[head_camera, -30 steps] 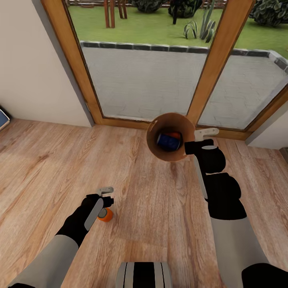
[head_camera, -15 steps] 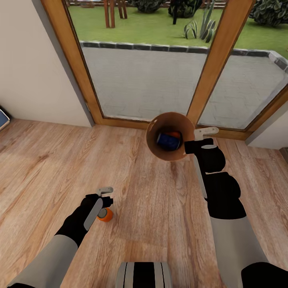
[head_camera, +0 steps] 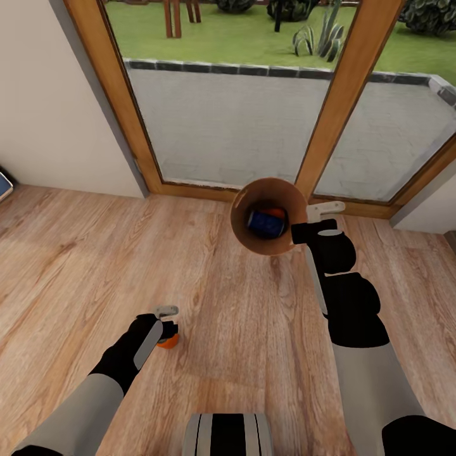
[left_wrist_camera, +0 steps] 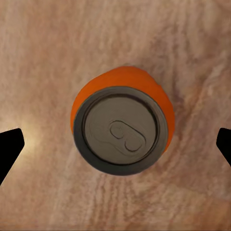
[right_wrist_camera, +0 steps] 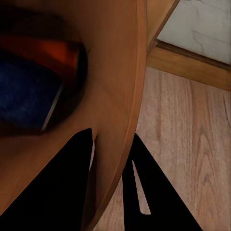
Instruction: Put the three can of soda from the living room inside the tash can in the kitchen.
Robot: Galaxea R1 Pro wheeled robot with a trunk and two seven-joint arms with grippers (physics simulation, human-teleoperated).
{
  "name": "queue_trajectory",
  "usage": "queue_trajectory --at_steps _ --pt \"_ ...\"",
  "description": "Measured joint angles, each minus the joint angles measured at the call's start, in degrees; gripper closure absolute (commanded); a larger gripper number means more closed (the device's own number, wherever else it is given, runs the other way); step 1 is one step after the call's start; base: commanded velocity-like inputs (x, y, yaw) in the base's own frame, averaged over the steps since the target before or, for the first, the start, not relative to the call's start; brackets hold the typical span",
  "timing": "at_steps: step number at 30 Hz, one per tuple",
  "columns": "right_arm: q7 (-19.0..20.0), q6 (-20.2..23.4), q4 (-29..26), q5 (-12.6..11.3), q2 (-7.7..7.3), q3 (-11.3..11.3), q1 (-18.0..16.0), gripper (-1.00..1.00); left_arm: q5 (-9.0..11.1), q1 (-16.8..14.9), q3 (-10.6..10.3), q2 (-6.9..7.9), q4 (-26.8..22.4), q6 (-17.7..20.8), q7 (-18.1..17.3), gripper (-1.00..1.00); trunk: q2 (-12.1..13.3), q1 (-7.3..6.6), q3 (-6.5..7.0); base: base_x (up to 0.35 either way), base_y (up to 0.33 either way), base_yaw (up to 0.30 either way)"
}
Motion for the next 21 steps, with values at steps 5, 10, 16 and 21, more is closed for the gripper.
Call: queue_trajectory --at_steps 5,10,16,21 --pt "0.0 0.0 0.0 0.1 -0.04 0.0 0.0 1.00 0.0 0.0 0.0 -0.06 0.1 -0.1 0.0 -1.00 0.0 0.00 0.00 0.000 0.000 0.000" --pt "0.0 0.0 0.0 0.1 -0.08 0.1 0.1 1.00 0.0 0.0 -0.1 -0.05 0.1 -0.1 0.0 -1.00 0.0 0.00 0.00 0.000 0.000 0.000" --pt "0.0 0.0 0.0 0.1 -0.08 0.1 0.2 1.00 -0.1 0.0 -0.2 0.00 0.1 -0.1 0.1 -1.00 0.0 0.00 0.00 0.000 0.000 0.000" --pt "0.0 0.0 0.2 0.3 -0.09 0.0 0.2 1.00 -0.1 0.0 -0.2 0.00 0.1 -0.2 0.1 -1.00 0.0 0.06 -0.44 0.000 0.000 0.000"
